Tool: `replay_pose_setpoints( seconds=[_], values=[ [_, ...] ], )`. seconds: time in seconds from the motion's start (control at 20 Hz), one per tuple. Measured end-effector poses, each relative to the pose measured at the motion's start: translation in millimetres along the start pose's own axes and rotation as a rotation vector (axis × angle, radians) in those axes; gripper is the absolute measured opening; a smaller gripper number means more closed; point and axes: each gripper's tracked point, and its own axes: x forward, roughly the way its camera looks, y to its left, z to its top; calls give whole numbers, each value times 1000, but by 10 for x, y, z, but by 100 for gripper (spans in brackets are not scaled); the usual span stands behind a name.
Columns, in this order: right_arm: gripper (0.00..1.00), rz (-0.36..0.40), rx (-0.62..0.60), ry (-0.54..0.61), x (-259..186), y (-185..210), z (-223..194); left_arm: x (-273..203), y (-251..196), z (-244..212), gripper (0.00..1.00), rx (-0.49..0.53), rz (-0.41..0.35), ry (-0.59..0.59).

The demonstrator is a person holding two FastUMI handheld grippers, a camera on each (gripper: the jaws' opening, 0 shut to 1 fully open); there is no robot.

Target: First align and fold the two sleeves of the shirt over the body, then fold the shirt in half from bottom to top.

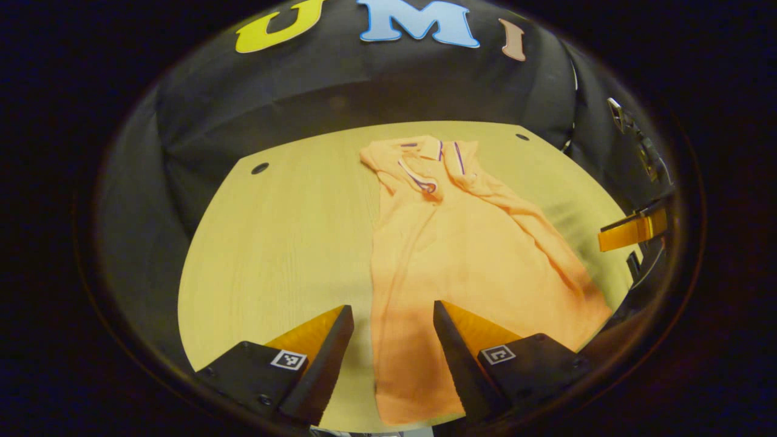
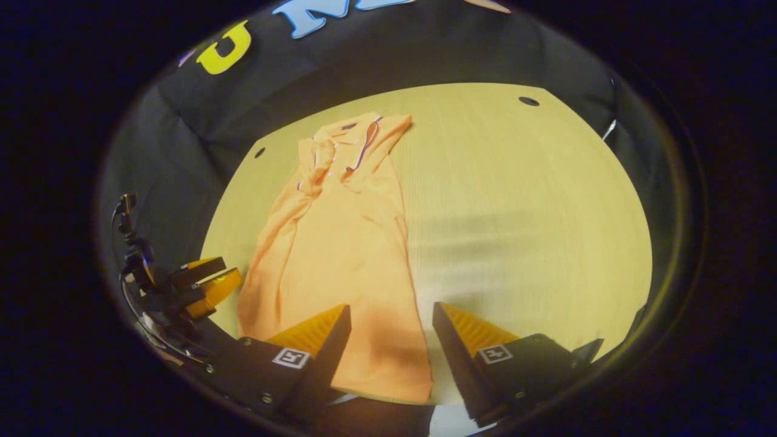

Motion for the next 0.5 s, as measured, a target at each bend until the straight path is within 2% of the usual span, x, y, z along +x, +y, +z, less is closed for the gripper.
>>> replay_pose_setpoints(
  seconds=[0.05, 0.15, 0.2, 0.25, 0.35, 0.5],
  values=[
    [88, 1, -12, 14, 2, 11, -52, -15, -6, -91, 89, -5, -2, 20],
    [88, -11, -45, 62, 6, 3, -188, -66, -20, -260, 89, -20, 0, 59],
    [89, -23, -64, 87, 6, -8, -259, -92, -15, -346, 94, -29, 6, 79],
    [89, -33, -82, 113, 4, -18, -333, -107, -13, -410, 89, -39, 10, 95],
    [88, -55, -111, 169, 7, -34, -513, -138, -21, -576, 94, -61, 15, 140],
    [88, -97, -165, 247, 15, -92, -723, -210, -72, -781, 94, -67, 9, 197]
  ],
)
